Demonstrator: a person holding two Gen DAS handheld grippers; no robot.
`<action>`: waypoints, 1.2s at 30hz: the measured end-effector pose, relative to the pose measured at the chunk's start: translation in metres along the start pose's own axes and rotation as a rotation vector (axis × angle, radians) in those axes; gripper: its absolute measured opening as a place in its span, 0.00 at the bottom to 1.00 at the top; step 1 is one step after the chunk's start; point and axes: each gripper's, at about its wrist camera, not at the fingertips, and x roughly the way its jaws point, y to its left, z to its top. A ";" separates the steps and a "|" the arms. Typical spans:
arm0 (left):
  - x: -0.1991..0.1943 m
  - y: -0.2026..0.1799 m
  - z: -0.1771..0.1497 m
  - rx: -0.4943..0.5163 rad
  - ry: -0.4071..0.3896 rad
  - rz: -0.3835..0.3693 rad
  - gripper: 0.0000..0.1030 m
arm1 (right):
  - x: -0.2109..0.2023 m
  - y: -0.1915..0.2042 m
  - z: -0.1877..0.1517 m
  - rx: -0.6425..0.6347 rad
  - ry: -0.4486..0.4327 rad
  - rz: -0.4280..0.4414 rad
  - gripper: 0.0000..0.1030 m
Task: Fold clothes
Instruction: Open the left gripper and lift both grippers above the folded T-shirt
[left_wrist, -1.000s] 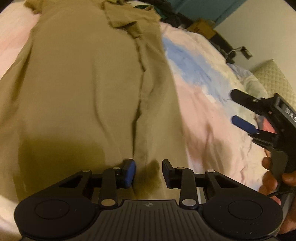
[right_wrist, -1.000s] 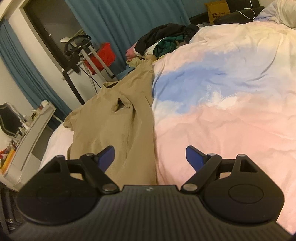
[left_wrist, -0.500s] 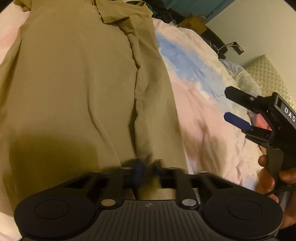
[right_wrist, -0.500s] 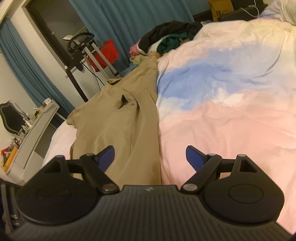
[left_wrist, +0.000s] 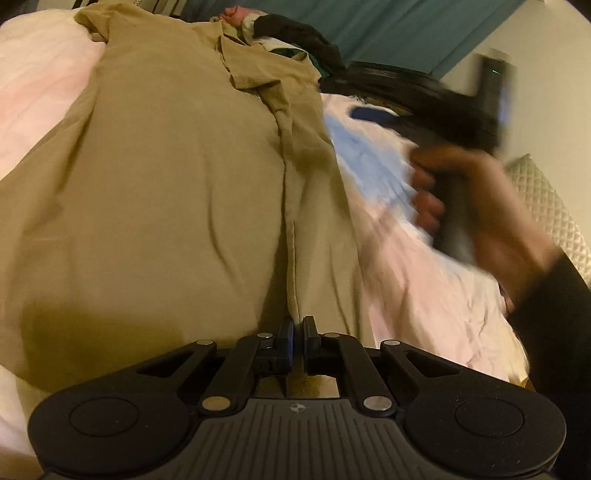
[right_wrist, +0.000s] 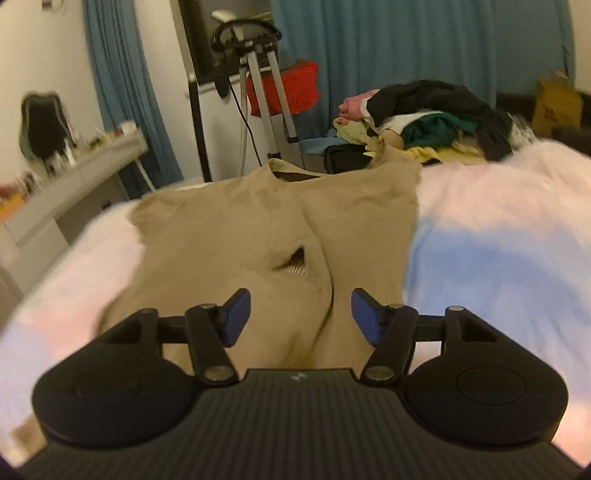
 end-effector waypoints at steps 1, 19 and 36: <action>0.001 0.001 0.000 -0.002 0.001 0.000 0.05 | 0.017 0.002 0.005 -0.005 0.010 -0.003 0.59; 0.002 -0.004 -0.009 0.184 -0.067 0.051 0.04 | 0.135 0.047 0.015 -0.069 -0.031 -0.080 0.06; -0.045 -0.064 -0.022 0.316 -0.230 0.246 0.67 | 0.010 0.059 0.024 0.080 -0.164 -0.003 0.67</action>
